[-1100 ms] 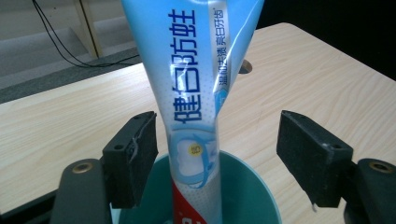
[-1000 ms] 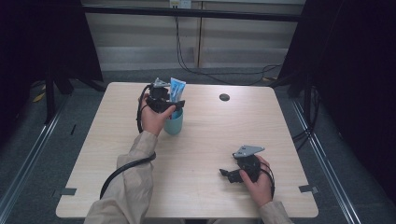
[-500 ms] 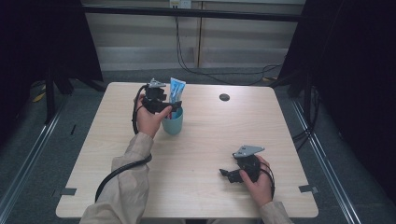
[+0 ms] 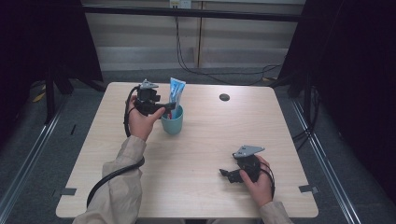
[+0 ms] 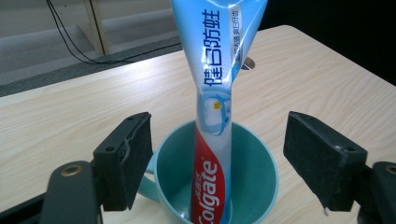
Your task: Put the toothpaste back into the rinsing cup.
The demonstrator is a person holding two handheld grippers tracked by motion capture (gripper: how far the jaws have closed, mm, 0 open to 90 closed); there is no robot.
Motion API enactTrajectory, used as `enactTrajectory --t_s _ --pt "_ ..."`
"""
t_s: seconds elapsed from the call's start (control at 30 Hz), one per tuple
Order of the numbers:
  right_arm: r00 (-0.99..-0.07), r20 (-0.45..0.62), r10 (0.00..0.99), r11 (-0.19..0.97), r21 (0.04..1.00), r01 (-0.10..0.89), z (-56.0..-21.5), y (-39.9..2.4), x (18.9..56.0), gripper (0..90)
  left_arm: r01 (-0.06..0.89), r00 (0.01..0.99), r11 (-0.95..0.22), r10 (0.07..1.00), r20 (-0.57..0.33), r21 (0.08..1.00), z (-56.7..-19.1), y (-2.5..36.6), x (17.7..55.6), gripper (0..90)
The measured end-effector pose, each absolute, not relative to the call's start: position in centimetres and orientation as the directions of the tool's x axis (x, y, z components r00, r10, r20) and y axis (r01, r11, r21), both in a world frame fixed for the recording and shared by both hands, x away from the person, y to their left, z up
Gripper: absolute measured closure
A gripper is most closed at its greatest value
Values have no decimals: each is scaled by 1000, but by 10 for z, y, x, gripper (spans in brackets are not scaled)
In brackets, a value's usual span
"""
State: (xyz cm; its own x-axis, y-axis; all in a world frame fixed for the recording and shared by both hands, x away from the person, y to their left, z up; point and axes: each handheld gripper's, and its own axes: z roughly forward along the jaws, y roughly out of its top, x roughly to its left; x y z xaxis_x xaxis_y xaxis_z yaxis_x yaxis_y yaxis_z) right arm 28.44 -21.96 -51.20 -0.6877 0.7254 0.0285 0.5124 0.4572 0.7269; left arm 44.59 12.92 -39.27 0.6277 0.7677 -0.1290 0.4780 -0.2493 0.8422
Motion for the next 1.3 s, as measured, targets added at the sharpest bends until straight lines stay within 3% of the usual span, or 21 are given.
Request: enactTrajectory --t_s 1.3 --pt "-691 31 722 459 725 513 -512 -219 284 140 483 642 -241 752 -152 842 -408 173 412 204"
